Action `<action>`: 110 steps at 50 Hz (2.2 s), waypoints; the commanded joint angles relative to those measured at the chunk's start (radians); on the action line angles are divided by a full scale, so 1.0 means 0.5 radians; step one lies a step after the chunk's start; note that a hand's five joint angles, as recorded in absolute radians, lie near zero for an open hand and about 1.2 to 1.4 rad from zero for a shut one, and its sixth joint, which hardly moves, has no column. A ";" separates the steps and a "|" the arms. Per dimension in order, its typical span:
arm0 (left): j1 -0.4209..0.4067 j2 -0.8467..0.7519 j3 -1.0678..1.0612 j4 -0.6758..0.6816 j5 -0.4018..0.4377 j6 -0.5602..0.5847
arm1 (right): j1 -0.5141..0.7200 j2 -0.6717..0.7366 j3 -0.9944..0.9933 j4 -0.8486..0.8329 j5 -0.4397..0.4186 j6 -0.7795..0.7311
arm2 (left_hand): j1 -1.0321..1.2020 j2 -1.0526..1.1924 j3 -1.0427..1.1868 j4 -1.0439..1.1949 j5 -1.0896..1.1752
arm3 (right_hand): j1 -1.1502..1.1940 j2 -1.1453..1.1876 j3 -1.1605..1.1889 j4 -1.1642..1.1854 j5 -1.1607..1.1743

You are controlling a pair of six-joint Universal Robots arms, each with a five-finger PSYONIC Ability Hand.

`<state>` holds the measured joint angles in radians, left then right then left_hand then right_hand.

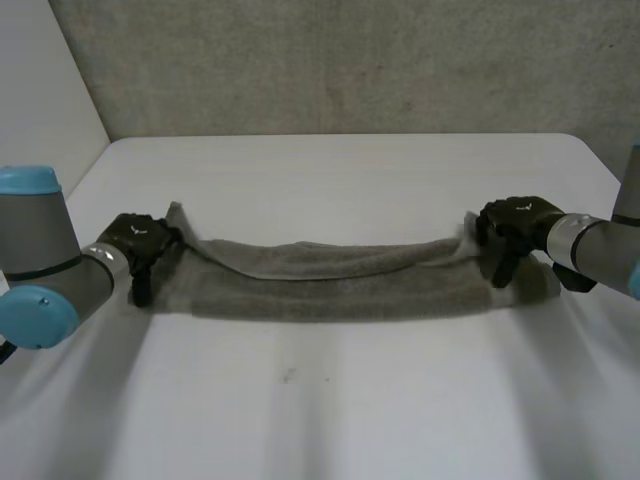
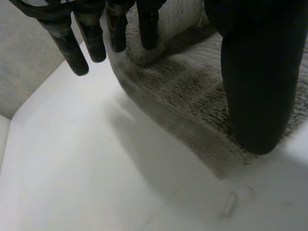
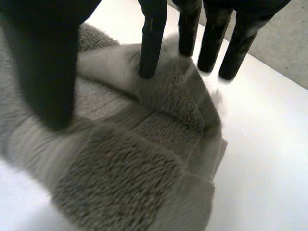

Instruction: Fold the towel.

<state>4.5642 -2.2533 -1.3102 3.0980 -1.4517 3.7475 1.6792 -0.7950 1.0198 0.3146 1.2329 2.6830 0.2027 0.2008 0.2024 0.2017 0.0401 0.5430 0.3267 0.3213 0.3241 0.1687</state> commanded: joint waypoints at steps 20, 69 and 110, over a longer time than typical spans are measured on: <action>-0.020 0.175 -0.218 0.007 -0.008 -0.012 | -0.002 -0.272 0.335 -0.276 0.019 -0.019 | 0.186 0.190 0.187 0.188 0.162 | 0.452 0.885 0.895 0.890 0.852; -0.167 -0.178 0.286 -0.002 -0.011 -0.003 | 0.112 0.209 -0.401 -0.040 0.087 0.270 | -0.043 -0.039 -0.042 -0.041 -0.067 | -0.737 -0.304 -0.294 -0.299 -0.337; -0.102 0.316 -0.555 0.047 -0.088 0.009 | -0.180 -0.275 0.847 -0.681 0.028 -0.503 | 1.059 1.063 1.060 1.061 1.035 | 1.623 2.055 2.066 2.060 2.022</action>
<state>4.5128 -2.1145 -1.5673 3.1229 -1.4789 3.7521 1.5894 -0.9387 1.4419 -0.0085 1.2103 2.4689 0.4465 0.4415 0.4416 0.4415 0.2599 0.8899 0.9233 0.9211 0.9113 0.7056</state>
